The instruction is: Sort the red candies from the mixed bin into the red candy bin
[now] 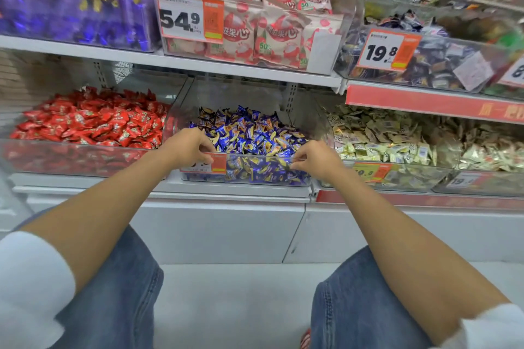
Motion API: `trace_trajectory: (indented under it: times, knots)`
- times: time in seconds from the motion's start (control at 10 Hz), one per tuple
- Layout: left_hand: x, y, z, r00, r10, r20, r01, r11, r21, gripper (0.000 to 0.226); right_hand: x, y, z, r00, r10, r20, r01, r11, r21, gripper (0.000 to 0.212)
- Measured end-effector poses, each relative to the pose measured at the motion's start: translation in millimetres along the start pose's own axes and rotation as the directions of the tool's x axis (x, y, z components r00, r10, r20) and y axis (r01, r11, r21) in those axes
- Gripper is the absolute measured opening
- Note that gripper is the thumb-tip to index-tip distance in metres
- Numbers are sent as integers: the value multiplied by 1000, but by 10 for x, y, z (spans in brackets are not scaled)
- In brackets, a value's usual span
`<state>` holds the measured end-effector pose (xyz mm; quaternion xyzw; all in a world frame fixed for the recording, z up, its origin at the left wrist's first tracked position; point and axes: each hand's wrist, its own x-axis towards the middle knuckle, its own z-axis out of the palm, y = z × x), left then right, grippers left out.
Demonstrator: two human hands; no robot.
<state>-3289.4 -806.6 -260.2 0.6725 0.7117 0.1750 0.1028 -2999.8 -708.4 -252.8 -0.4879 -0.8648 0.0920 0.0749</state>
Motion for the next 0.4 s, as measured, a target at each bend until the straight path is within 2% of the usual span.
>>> trace_trajectory:
  times: [0.2, 0.3, 0.4]
  knots:
    - [-72, -3, 74, 1000, -19, -24, 19, 1000, -16, 28, -43, 6, 52, 1000, 12, -2, -12, 1000, 11, 14]
    - [-167, 161, 18, 990, 11, -144, -17, 999, -44, 39, -86, -36, -12, 999, 12, -46, -7, 994, 105, 27]
    - [-532, 266, 50, 952, 38, -305, -69, 993, -92, 33, -422, -62, -65, 994, -1, -111, 28, 970, 243, 30]
